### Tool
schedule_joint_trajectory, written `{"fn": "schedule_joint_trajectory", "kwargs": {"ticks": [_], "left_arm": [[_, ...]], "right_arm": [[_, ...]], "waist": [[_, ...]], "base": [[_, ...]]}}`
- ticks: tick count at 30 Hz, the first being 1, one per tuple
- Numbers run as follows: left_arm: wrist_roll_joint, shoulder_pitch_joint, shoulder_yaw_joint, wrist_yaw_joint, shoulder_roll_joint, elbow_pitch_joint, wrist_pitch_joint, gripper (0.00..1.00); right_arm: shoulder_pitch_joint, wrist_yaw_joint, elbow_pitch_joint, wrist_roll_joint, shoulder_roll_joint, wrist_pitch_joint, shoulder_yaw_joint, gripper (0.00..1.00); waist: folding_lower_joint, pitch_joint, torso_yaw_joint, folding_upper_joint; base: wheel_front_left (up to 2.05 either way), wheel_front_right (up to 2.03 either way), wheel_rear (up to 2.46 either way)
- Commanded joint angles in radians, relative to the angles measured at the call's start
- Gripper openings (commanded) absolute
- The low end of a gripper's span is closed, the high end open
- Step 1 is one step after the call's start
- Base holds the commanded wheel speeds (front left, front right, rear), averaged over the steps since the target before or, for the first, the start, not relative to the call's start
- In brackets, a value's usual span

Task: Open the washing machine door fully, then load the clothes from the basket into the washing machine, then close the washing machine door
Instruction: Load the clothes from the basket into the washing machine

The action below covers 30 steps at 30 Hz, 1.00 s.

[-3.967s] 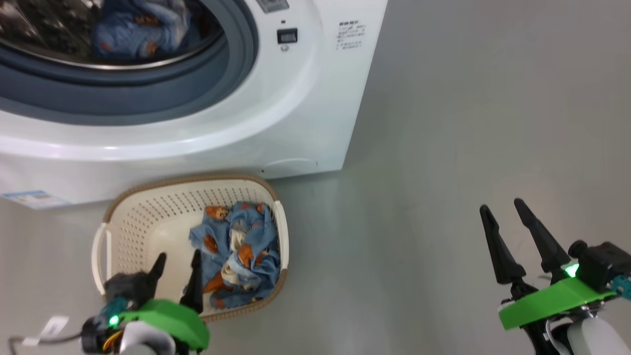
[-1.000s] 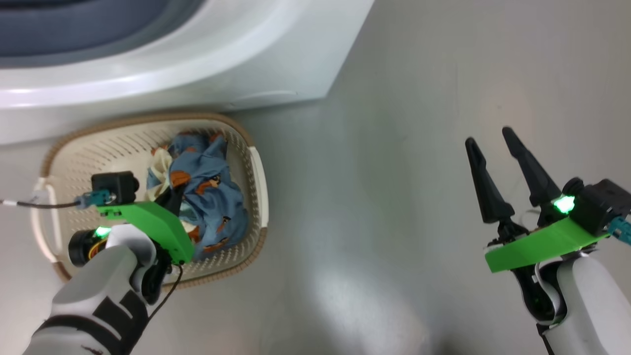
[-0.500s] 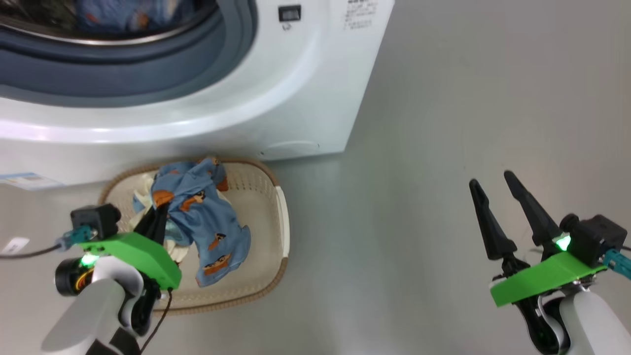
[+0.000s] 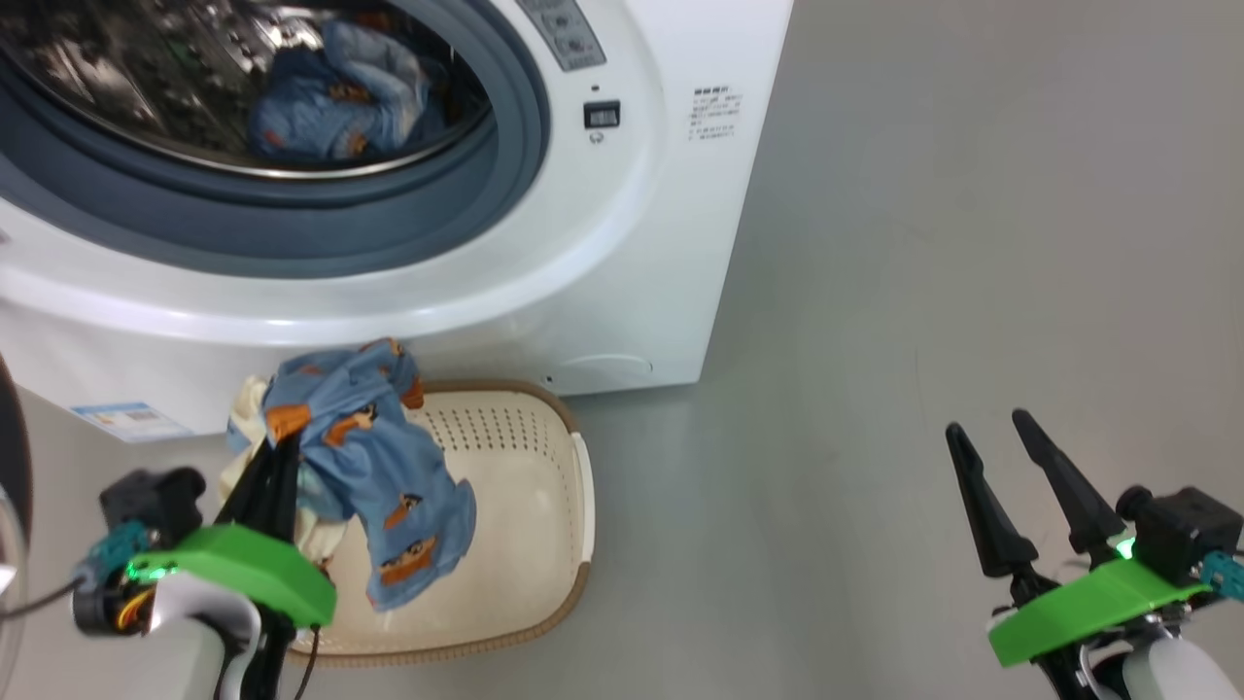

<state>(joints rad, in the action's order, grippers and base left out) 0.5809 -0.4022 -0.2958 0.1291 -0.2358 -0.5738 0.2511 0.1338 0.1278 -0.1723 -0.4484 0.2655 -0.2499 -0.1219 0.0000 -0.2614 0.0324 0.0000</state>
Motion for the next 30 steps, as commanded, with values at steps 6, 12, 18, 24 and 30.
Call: {"fn": "schedule_joint_trajectory", "kwargs": {"ticks": [6, 12, 18, 24, 30], "left_arm": [[-0.077, 0.109, 0.119, 0.002, -0.021, 0.142, 0.011, 0.0], [-0.145, 0.223, 0.197, 0.002, 0.004, 0.28, 0.011, 0.0], [-0.196, 0.33, 0.26, 0.002, 0.045, 0.396, 0.011, 0.0], [-0.222, 0.374, 0.284, 0.002, 0.079, 0.453, 0.011, 0.0], [-0.216, 0.334, 0.29, 0.002, 0.085, 0.461, 0.011, 0.0]], "right_arm": [[-0.061, 0.003, 0.021, -0.014, 0.022, -0.012, -0.005, 1.0], [-0.103, 0.003, 0.024, -0.016, 0.022, -0.012, 0.01, 1.0], [-0.126, 0.003, 0.028, -0.017, 0.023, -0.012, 0.019, 1.0], [-0.133, 0.003, 0.034, -0.015, 0.022, -0.012, 0.025, 1.0], [-0.119, 0.003, 0.042, -0.013, 0.02, -0.012, 0.026, 1.0]], "waist": [[0.0, 0.07, -0.014, 0.0], [0.0, 0.102, -0.021, 0.0], [0.0, 0.114, -0.019, 0.0], [0.0, 0.109, -0.017, 0.0], [0.0, 0.079, -0.011, 0.0]], "base": [[0.0, 0.0, 0.0], [0.0, 0.0, 0.0], [0.0, 0.0, 0.0], [0.0, 0.0, 0.0], [0.0, 0.0, 0.0]]}}
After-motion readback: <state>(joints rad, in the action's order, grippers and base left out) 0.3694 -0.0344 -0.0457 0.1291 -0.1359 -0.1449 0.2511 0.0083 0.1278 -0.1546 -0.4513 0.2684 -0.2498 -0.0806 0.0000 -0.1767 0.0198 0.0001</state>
